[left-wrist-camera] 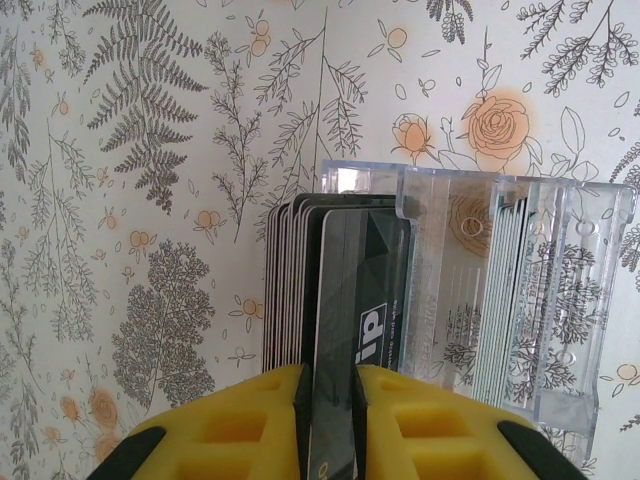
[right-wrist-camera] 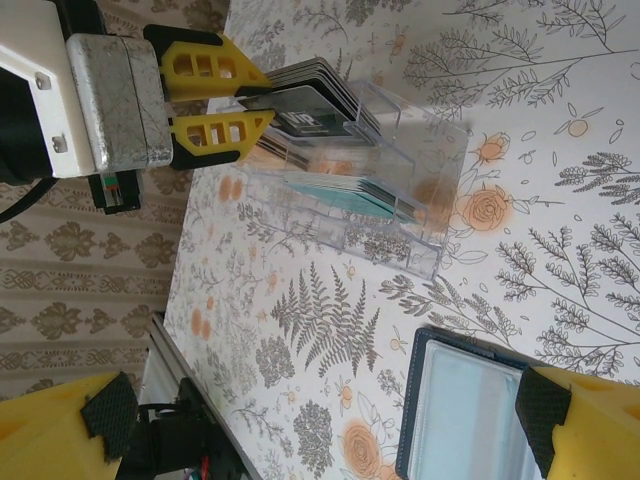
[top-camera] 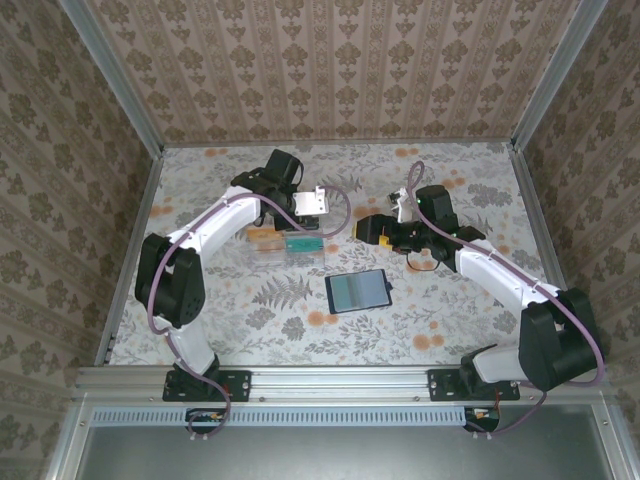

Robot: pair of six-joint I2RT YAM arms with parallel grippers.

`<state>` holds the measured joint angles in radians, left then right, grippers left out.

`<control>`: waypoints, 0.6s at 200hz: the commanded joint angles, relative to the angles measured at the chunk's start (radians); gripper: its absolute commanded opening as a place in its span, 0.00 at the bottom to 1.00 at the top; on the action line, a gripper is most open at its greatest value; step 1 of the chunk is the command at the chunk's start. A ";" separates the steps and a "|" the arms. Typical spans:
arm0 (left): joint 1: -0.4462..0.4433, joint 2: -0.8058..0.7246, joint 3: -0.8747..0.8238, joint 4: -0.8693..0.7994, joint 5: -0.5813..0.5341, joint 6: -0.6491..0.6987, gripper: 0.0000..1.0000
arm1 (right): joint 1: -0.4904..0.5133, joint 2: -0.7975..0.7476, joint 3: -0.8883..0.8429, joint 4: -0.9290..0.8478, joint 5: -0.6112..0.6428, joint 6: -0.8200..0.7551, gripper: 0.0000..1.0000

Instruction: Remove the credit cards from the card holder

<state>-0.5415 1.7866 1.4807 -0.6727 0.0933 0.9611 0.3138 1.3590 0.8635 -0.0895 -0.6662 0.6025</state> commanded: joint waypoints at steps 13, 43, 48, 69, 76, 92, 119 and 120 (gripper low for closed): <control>0.002 -0.016 0.015 -0.001 0.007 -0.030 0.21 | -0.005 0.015 0.025 0.024 -0.028 0.005 1.00; 0.003 -0.062 -0.002 0.038 0.002 -0.070 0.23 | -0.004 0.013 0.021 0.022 -0.030 0.006 1.00; 0.004 -0.072 -0.008 0.049 -0.001 -0.078 0.24 | -0.005 0.015 0.021 0.022 -0.029 0.005 1.00; 0.003 -0.121 -0.033 0.099 -0.040 -0.128 0.32 | -0.004 0.014 0.021 0.014 -0.019 0.003 1.00; 0.003 -0.140 -0.045 0.120 -0.062 -0.148 0.41 | -0.004 0.012 0.020 0.008 -0.014 0.001 1.00; 0.003 -0.186 -0.085 0.167 -0.103 -0.206 0.55 | -0.001 0.005 0.021 -0.012 0.007 -0.012 1.00; 0.002 -0.298 -0.200 0.275 -0.138 -0.314 1.00 | 0.010 -0.015 0.018 -0.050 0.057 -0.043 1.00; 0.002 -0.302 -0.204 0.279 -0.139 -0.319 1.00 | 0.011 -0.017 0.019 -0.052 0.060 -0.044 1.00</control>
<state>-0.5415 1.5780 1.3586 -0.4995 0.0086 0.7776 0.3145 1.3636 0.8635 -0.0929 -0.6544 0.5972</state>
